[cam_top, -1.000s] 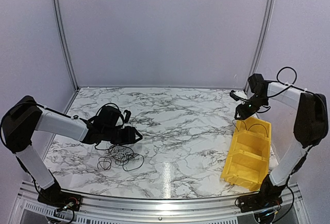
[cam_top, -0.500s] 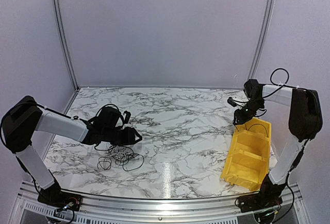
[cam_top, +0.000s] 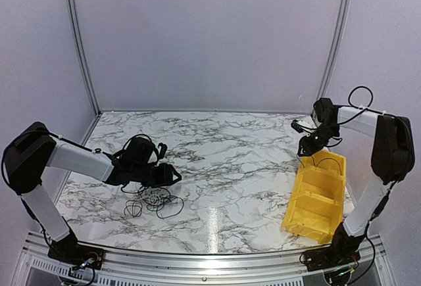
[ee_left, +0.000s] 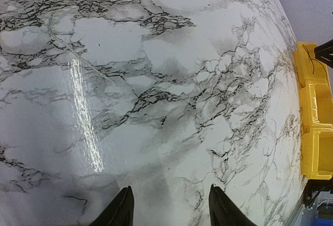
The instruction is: Untangle the cables
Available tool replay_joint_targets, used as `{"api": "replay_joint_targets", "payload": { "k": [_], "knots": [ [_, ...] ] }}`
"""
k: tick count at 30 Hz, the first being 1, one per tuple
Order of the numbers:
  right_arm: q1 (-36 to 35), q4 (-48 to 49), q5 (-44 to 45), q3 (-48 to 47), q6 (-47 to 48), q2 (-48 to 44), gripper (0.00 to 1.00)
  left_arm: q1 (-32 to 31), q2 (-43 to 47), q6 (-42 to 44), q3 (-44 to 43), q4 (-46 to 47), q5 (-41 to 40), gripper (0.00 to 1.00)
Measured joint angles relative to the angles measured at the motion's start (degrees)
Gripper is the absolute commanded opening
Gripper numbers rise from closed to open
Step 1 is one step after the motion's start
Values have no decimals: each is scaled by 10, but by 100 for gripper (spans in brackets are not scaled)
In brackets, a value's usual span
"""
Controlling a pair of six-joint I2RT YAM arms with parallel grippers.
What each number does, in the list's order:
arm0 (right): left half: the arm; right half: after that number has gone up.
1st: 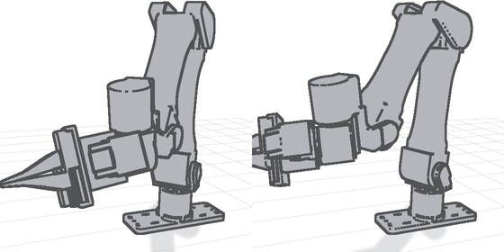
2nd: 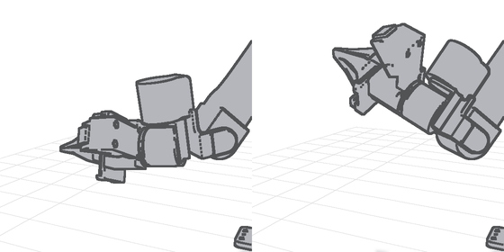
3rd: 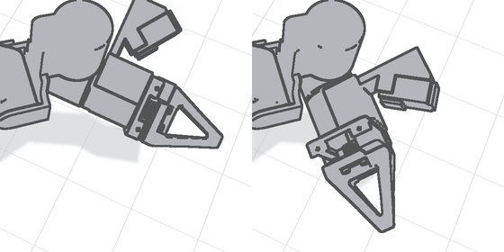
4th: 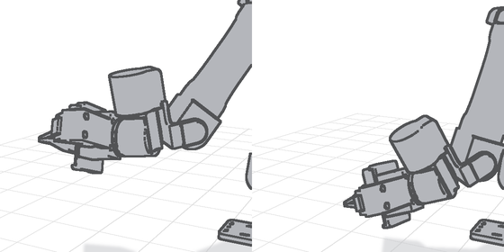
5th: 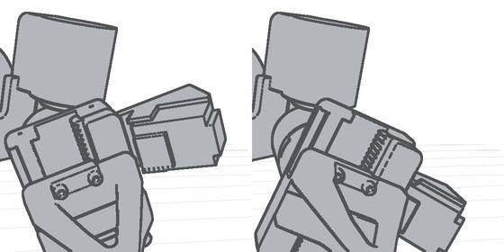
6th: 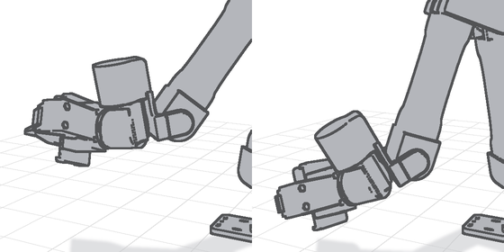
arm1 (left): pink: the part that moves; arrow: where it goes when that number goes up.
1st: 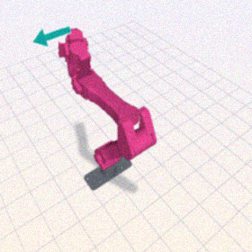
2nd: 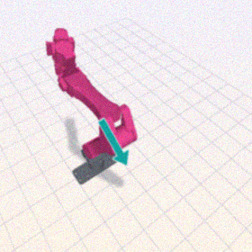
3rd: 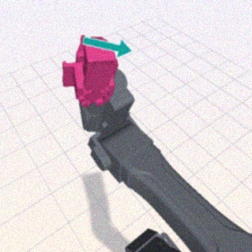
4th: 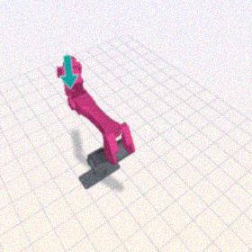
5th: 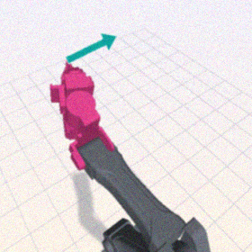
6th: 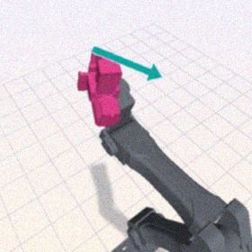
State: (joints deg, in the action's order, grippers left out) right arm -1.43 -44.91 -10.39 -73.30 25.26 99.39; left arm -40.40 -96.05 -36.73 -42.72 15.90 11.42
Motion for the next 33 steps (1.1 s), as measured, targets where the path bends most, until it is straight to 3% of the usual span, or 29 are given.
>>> {"api": "replay_joint_targets", "payload": {
  "k": [12, 20, 33],
  "knots": [
    [0, -1, -11, 2, 0, 24, 28, -2, -9, -2, 0, 0, -1, 52],
    [0, -2, -12, 4, -1, 32, 0, -3, -9, -3, 2, 0, -6, 52],
    [30, -8, 32, 33, 3, -33, 0, -8, -9, -4, 2, 0, -10, 52]
  ]
}}
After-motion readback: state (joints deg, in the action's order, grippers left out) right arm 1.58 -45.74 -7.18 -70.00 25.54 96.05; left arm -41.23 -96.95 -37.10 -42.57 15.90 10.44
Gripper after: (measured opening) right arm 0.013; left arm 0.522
